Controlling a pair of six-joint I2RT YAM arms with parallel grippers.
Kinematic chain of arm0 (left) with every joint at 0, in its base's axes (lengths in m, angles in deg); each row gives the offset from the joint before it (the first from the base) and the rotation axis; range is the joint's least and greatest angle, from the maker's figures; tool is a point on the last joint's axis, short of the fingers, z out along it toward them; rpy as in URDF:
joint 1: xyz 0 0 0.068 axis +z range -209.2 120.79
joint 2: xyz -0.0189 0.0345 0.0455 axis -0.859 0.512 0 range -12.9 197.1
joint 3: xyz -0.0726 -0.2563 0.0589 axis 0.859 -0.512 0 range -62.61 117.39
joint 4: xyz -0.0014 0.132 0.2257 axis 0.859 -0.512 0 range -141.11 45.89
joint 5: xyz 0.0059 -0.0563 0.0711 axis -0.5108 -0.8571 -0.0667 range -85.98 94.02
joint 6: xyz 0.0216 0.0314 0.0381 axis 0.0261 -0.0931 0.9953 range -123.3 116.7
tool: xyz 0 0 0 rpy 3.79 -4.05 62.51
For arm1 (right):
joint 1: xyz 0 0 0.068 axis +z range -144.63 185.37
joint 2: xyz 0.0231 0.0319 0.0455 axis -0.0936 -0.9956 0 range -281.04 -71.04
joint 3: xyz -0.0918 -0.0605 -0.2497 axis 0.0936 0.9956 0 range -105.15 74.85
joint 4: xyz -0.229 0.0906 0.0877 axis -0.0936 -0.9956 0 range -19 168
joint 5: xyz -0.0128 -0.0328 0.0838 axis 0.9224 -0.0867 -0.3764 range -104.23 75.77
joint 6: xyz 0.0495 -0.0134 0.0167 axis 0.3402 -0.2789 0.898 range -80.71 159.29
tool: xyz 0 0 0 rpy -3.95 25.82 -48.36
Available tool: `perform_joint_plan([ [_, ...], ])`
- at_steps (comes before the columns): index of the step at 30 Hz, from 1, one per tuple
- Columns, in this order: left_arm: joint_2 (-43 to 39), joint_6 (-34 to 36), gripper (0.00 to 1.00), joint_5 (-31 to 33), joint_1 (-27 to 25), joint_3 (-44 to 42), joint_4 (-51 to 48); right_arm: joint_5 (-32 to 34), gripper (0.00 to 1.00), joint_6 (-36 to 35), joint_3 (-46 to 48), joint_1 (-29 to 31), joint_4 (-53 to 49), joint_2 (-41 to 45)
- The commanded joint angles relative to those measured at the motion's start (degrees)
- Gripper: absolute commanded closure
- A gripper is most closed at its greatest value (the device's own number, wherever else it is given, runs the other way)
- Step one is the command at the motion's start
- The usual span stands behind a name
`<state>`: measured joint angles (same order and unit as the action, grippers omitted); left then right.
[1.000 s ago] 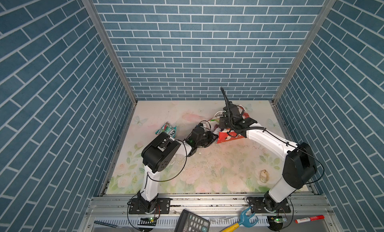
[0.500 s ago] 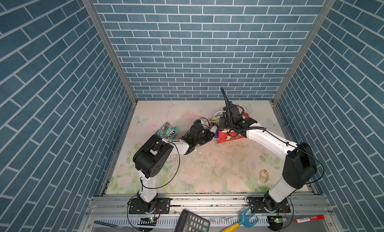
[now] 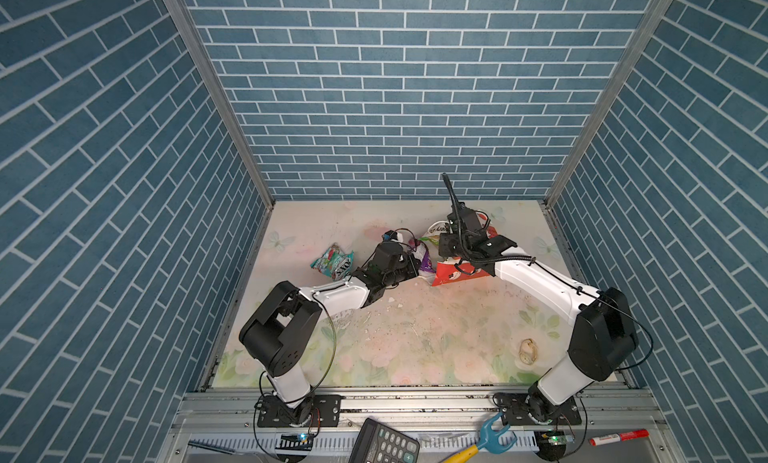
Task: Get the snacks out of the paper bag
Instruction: 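Close the left gripper on the purple Fox's packet and pull it out, then carry the purple Fox's packet with the left gripper beside the mint packet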
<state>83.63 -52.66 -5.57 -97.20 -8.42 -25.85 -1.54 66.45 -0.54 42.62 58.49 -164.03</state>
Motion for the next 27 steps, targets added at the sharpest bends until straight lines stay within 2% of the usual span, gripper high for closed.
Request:
perform_joint_plan([
  [1,-4.9,4.3,1.0,3.4,0.4,0.6,-1.2,-1.5,1.0,0.7,0.4,0.8,-1.3,2.1],
  [20,-20.8,11.7,1.0,12.3,0.9,-0.8,-12.4,-5.1,1.0,-3.6,-2.8,0.7,-4.9,4.9],
  [24,-22.3,12.4,1.0,12.7,3.3,-1.3,-14.3,-6.5,1.0,-4.3,-3.8,0.7,-5.2,4.9],
  [27,-22.8,10.4,1.0,11.3,8.1,-3.3,-14.4,-7.3,1.0,-5.5,-4.2,0.7,-5.3,5.0],
])
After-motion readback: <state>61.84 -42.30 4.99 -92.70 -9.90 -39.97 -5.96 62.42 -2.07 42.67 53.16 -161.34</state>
